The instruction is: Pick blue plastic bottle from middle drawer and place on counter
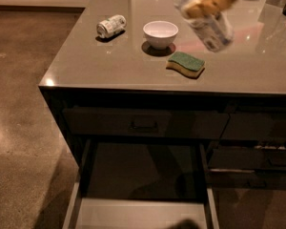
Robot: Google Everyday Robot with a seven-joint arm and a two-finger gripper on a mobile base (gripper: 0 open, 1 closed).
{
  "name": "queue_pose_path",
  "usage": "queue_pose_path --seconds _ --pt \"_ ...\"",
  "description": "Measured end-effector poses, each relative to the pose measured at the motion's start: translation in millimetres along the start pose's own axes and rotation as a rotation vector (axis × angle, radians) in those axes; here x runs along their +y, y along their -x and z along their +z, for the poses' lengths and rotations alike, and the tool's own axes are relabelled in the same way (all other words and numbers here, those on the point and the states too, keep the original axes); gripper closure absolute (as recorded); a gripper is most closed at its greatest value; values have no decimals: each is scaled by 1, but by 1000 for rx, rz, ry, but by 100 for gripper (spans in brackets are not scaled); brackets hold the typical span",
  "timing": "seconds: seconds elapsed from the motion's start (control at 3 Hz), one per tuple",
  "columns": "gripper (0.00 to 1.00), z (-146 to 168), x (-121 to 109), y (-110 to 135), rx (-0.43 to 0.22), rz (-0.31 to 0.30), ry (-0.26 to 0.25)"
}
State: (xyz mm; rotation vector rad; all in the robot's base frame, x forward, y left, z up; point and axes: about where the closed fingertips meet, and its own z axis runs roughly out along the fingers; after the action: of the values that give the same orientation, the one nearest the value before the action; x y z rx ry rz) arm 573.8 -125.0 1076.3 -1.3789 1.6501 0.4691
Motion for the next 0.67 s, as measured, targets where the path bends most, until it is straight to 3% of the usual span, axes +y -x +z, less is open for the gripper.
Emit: queue_pose_path --seconds 0.33,0.67 --pt "100 34 5 25 -21 -38 60" --pt "100 45 8 22 5 -42 97"
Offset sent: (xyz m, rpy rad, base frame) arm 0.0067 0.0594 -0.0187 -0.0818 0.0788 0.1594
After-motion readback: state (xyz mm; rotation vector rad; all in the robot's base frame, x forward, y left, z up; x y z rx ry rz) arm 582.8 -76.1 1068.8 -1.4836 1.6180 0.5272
